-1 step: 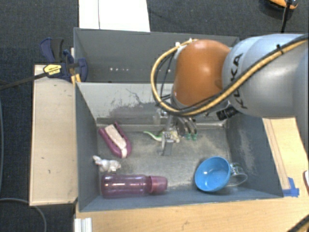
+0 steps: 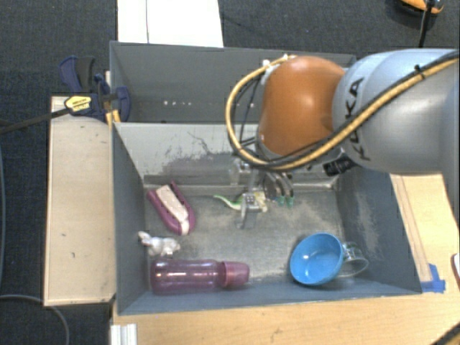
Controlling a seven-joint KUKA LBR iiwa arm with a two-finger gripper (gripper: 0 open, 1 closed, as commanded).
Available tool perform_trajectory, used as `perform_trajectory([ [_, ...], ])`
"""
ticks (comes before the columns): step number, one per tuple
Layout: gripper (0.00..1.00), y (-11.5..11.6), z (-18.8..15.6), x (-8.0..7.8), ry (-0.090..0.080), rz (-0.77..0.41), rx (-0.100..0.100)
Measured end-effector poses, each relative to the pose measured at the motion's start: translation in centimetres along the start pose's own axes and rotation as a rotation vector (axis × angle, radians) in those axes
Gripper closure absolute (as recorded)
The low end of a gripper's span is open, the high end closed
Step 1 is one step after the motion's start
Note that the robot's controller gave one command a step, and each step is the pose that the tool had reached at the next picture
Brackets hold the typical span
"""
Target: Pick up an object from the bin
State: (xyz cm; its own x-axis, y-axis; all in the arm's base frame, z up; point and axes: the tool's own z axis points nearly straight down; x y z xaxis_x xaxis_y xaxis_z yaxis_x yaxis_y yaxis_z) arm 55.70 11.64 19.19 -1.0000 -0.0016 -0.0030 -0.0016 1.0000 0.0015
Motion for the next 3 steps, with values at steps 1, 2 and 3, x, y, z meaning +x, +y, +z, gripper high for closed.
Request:
perform_trajectory([
  [1,0.00,-3.6,5.9,-1.8,-0.003,-0.021,-0.001],
  [2,0.00,-7.6,12.3,-3.0,-0.003,0.051,-0.001],
  [3,0.00,-5.9,12.1,-1.4,-0.003,-0.004,-0.001],
])
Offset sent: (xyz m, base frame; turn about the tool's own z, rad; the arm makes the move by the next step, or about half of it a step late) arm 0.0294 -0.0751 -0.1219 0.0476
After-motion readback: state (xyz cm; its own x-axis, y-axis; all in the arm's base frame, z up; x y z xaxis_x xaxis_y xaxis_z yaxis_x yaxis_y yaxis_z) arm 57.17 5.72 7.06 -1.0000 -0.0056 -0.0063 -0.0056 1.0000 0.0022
